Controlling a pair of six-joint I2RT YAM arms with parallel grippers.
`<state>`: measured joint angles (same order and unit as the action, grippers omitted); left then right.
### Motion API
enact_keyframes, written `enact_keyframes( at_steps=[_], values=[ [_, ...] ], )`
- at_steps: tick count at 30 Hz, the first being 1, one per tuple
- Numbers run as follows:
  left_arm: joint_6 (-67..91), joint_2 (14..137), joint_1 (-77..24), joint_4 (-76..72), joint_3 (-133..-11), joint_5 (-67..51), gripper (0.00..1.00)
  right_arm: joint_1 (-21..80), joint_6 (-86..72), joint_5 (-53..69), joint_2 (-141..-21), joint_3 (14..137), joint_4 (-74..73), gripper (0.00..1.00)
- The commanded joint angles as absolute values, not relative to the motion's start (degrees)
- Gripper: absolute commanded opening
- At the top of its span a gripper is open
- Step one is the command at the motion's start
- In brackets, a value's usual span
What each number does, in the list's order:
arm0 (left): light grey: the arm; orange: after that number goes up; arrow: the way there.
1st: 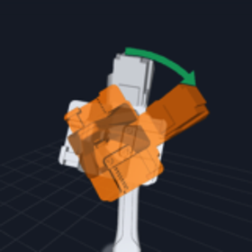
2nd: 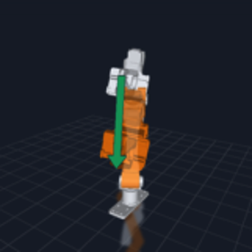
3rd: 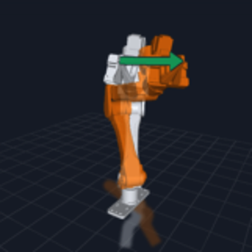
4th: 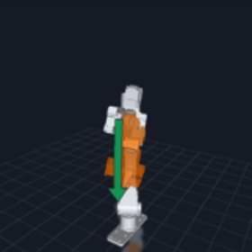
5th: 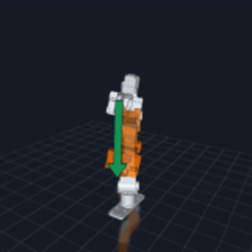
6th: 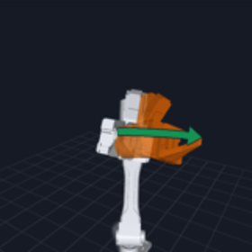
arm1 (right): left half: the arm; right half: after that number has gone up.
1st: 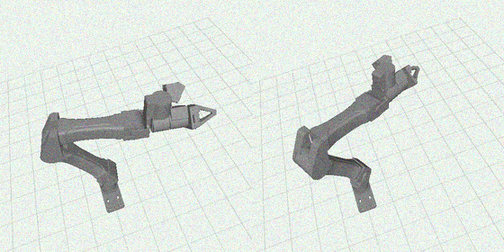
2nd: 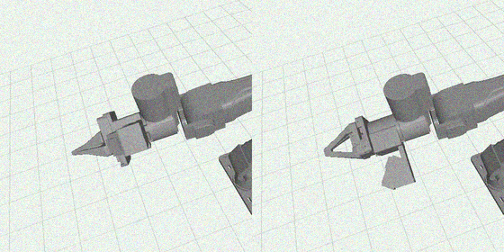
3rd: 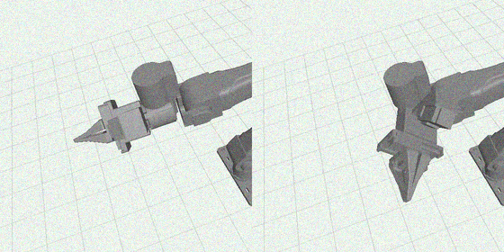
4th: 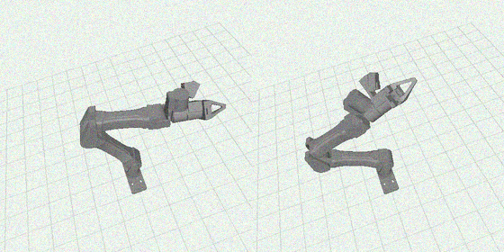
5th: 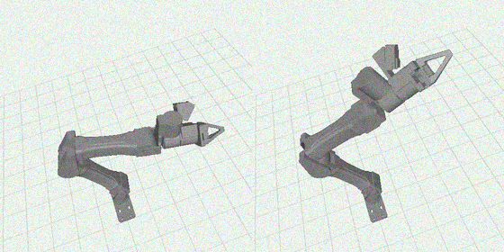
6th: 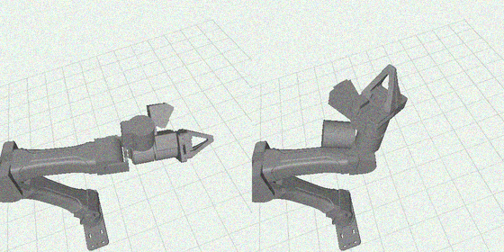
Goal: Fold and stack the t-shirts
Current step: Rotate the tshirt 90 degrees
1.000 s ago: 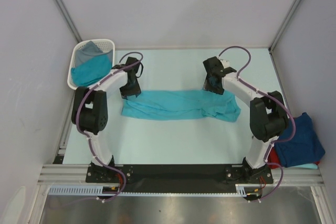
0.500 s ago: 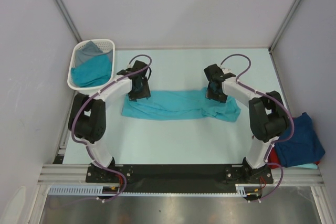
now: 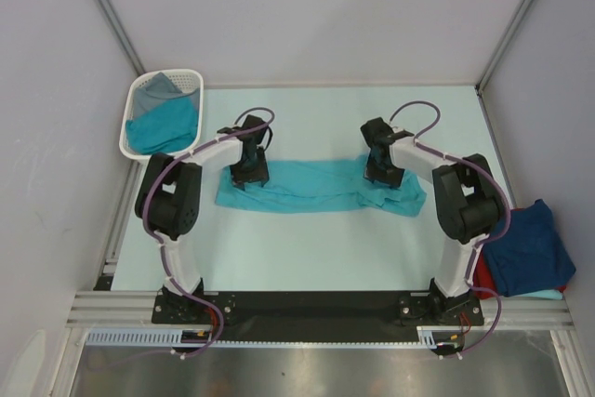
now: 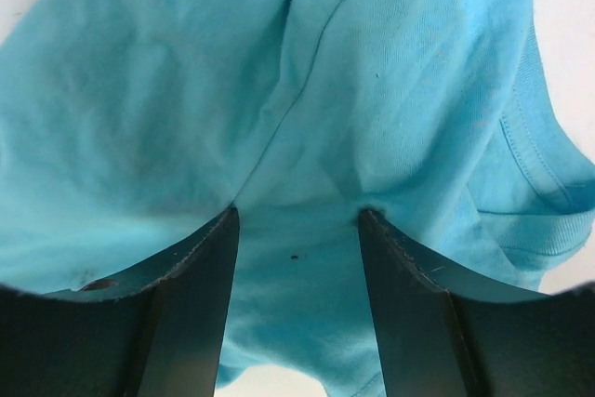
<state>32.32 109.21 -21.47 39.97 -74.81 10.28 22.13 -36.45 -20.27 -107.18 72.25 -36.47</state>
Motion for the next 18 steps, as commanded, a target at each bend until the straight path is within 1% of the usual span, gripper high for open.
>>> enact_keyframes(
  at_steps=[1, 9, 11, 14, 15, 17, 18],
  values=[
    [31.5, 110.9, -21.3, 39.7, -76.6, 9.3, 0.61, 21.0, -37.1, -20.3, -109.0, 72.8, -36.5, 0.61],
    [31.6, 113.6, -21.4, 39.6, -76.1, 9.1, 0.60, 19.4, -37.5, -17.1, -112.1, 72.2, -36.6, 0.65],
    [32.0, 114.1, -21.4, 39.7, -75.6, 8.9, 0.58, 19.5, -37.8, -16.4, -112.7, 72.0, -36.7, 0.66],
    [32.3, 114.4, -21.3, 39.2, -74.4, 8.3, 0.49, 19.4, -37.8, -15.7, -112.9, 71.5, -36.3, 0.63],
    [32.3, 114.4, -21.4, 39.1, -74.1, 8.3, 0.41, 19.4, -37.8, -15.6, -112.9, 71.4, -36.1, 0.61],
    [32.3, 114.3, -21.4, 38.8, -73.4, 8.2, 0.33, 19.4, -38.1, -15.1, -113.0, 71.2, -36.0, 0.58],
    [32.5, 114.3, -21.4, 38.8, -73.2, 8.1, 0.24, 19.6, -38.2, -14.8, -113.2, 71.0, -36.1, 0.55]
  ],
)
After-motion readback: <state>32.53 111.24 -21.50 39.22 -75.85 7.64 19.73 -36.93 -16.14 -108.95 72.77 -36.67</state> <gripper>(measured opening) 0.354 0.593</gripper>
